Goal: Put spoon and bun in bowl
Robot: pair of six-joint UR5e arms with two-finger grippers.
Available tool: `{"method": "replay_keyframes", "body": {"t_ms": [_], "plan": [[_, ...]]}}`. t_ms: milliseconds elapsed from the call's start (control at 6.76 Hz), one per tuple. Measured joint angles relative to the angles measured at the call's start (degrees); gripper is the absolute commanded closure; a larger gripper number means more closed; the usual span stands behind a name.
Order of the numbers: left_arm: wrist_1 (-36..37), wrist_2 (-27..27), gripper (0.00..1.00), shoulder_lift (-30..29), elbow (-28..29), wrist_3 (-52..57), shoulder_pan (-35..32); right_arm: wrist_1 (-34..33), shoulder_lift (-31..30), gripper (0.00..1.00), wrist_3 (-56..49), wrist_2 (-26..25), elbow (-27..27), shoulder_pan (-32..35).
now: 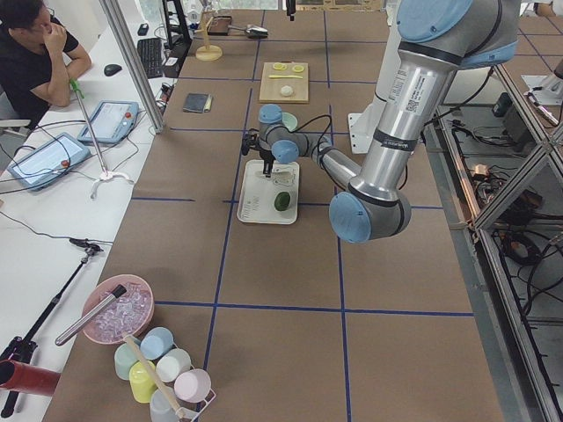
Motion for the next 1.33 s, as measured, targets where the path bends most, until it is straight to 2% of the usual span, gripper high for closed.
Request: {"method": "replay_keyframes", "body": {"t_ms": [296,591,1035,1183,1330], "plan": [[0.3,0.0,1.00,-2.9,-1.2,-4.3,-0.4,0.1,0.0,0.00,0.0,1.1,0.0,0.0],[0.5,0.2,1.00,-9.1,-0.9,-8.9,0.2,0.2,0.0,0.00,0.0,1.2,0.2,0.0],[-0.5,2.7,1.00,-22.2,7.2,-12.6,4.4,0.3,0.0,0.00,-0.2,1.2,0.6,-0.1],[-1.2,4.7,0.57,-23.8,8.7,-13.2,5.7,0.3,0.0,0.00,-0.1,1.1,0.8,-0.3],[-1.7,5.6,0.42,-23.8,9.3,-13.4,6.4,0.4,0.0,0.00,0.0,1.1,0.8,-0.6]]}}
